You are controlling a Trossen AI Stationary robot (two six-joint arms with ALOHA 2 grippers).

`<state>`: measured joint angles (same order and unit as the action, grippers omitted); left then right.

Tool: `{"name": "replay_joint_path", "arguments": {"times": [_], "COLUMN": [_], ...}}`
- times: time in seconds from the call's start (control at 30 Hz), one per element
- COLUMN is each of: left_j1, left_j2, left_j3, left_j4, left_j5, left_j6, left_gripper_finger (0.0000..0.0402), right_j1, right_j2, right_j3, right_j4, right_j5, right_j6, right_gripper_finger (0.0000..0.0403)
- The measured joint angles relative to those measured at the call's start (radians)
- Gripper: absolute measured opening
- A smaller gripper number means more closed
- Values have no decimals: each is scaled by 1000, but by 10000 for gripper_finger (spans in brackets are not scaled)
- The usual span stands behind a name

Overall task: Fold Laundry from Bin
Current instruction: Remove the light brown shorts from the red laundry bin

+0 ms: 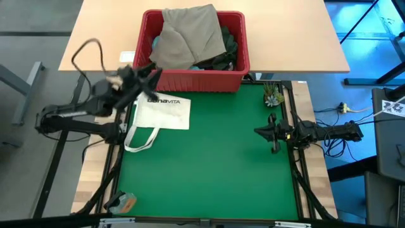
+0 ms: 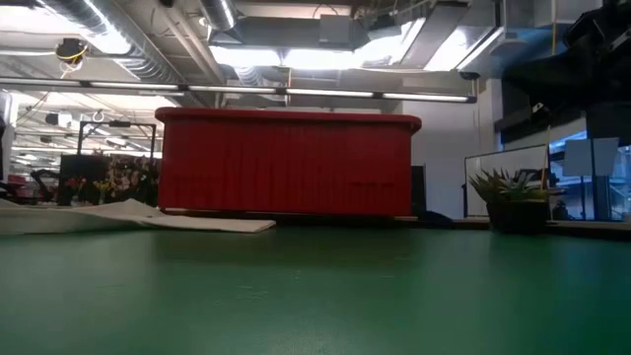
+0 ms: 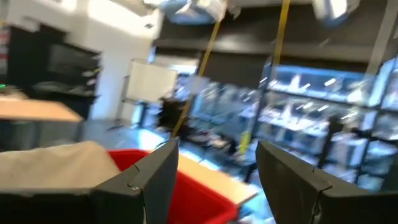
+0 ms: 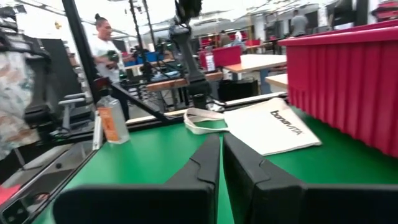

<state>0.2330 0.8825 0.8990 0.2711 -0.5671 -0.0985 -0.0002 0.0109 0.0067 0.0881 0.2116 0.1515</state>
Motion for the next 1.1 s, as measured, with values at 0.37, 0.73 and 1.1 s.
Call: {"name": "replay_joint_path", "arguments": {"times": [0.37,0.73,1.1], "left_j1": [390,641,759], "left_j2": [503,947,1160], "left_j3": [577,861,948], "left_j4": [-444,-536,-575], "left_j5": [127,327,319], "left_j6": [-220,-393,-504], "left_gripper_finger": [212,210,205], "right_j1": [0,0,0], "right_j2": [0,0,0], "right_j3": [0,0,0], "right_j4": [-3,-11,-11], "right_j5": [68,69,69], "right_j6": [0,0,0], "right_gripper_finger": [21,21,21]}}
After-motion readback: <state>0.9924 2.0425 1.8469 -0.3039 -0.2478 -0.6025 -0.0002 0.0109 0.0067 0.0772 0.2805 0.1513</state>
